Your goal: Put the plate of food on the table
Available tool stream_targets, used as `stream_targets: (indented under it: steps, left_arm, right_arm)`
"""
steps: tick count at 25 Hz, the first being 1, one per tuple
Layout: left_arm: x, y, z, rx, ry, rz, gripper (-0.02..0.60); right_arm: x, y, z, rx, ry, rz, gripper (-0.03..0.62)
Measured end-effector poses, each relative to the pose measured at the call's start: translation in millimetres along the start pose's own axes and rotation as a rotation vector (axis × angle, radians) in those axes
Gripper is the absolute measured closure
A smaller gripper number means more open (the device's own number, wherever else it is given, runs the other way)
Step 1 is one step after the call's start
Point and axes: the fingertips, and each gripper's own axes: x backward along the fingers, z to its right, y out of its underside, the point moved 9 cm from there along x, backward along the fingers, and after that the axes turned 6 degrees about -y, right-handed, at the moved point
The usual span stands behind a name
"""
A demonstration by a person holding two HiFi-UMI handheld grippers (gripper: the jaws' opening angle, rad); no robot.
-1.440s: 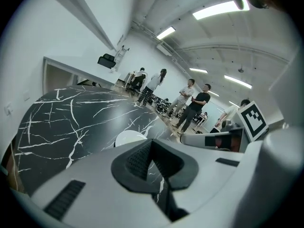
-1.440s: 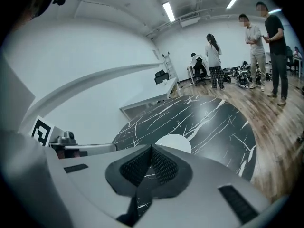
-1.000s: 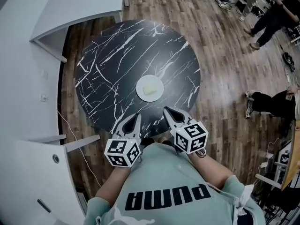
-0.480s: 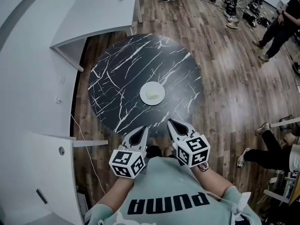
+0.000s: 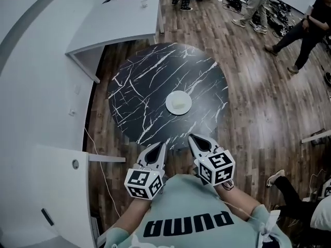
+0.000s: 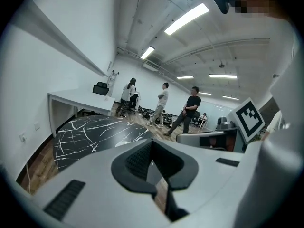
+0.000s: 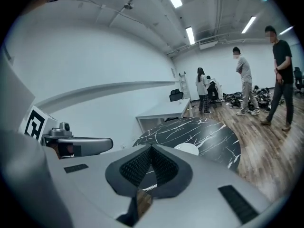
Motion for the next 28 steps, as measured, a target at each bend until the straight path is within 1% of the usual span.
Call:
stream_targets:
  steps: [3, 6, 8, 11, 15, 18, 22, 28]
  left_arm:
    - [19.3, -5.5, -17.7, -0.014, 0.028, 0.007, 0.574]
    - [39.0, -9.7, -36.7, -0.043, 0.057, 0.018, 0.574]
    - [50.5, -5.5, -47.7, -0.043, 0.074, 0.016, 0.574]
    - [66.6, 4.0, -61.7, -0.047, 0.097, 0.007, 0.574]
    - [82.0, 17.2, -71.6, -0.058, 0.147, -0.005, 0.574]
    - [90.4, 27.2, -70.3, -0.075, 0.177, -0.008, 0.574]
    - [103.3, 34.7, -55.7, -0.098, 0.197, 0.01, 0.574]
    - [113.6, 37.4, -25.9, -0.162, 0.186, 0.017, 0.574]
  right_arm:
    - [-4.9, 1.8, -24.2, -0.007, 0.027, 0.0, 0.585]
    - [-12.0, 7.0, -48.2, -0.017, 0.051, 0.009, 0.585]
    - [-14.0, 12.7, -62.6, -0.031, 0.069, 0.013, 0.585]
    - [-13.7, 21.7, -85.6, -0.026, 0.101, 0.015, 0.585]
    - [-10.3, 32.2, -111.9, -0.025, 0.13, 0.032, 0.585]
    - [-3.3, 42.1, -126.1, 0.0, 0.142, 0.041, 0.585]
    - [11.7, 55.0, -133.9, 0.012, 0.14, 0.041, 0.585]
    - [33.9, 63.7, -130.8, 0.028, 0.136, 0.052, 0.585]
